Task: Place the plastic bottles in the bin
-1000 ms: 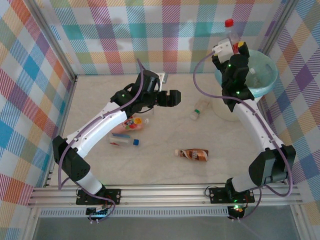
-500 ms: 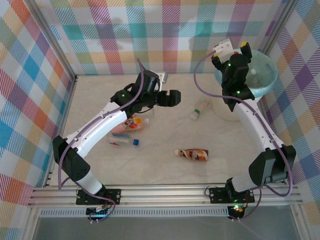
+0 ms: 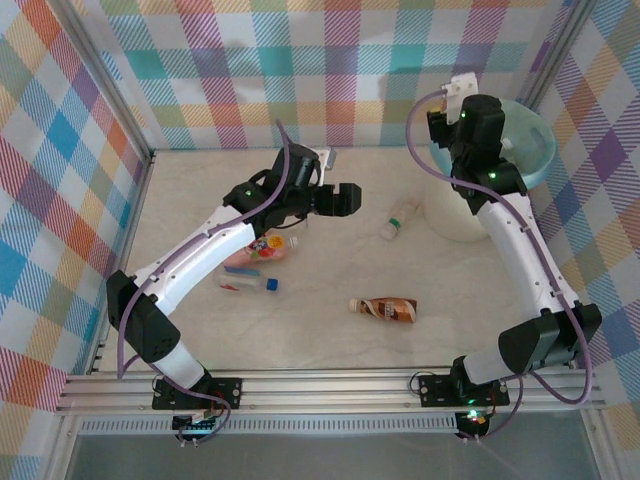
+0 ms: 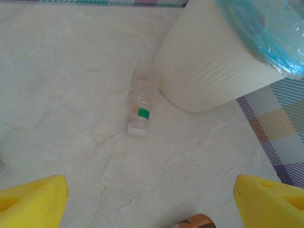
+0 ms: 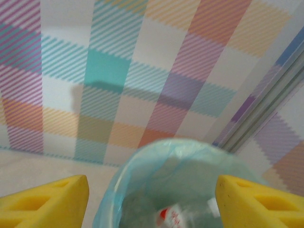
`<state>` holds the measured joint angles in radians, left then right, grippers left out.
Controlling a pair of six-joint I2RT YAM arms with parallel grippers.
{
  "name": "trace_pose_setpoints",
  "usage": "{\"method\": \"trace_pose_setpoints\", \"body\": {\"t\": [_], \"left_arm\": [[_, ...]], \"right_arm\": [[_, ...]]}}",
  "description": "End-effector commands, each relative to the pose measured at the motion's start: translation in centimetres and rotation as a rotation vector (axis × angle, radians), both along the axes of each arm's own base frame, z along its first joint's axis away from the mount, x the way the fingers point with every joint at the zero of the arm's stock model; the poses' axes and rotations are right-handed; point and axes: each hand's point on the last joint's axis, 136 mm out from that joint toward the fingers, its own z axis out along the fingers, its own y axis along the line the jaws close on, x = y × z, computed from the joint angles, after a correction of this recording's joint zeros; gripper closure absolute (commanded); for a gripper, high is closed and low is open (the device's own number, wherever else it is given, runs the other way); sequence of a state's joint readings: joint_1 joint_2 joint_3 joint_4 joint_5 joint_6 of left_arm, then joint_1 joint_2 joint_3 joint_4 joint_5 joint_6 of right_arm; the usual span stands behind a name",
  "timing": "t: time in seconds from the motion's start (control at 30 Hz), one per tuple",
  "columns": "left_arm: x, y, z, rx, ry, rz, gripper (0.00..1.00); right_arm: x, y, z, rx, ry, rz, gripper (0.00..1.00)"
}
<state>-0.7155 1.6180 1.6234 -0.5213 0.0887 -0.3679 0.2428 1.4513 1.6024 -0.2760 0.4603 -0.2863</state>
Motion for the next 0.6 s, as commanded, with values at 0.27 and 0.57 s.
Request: {"method": "trace_pose_setpoints", "body": {"t": [0.27, 0.57], "left_arm": [[-0.7, 0.4, 2.2, -0.019, -0.056, -0.005, 0.1], [-1.1, 4.7, 4.6, 0.068, -0.175, 0.094, 0.08]], "right_arm": [[-2.5, 0.8, -3.4, 0.147, 0.121, 0.018, 0.29], [-5.7, 8.6, -0.7, 0.251, 0.123, 0.334, 0.25]]}}
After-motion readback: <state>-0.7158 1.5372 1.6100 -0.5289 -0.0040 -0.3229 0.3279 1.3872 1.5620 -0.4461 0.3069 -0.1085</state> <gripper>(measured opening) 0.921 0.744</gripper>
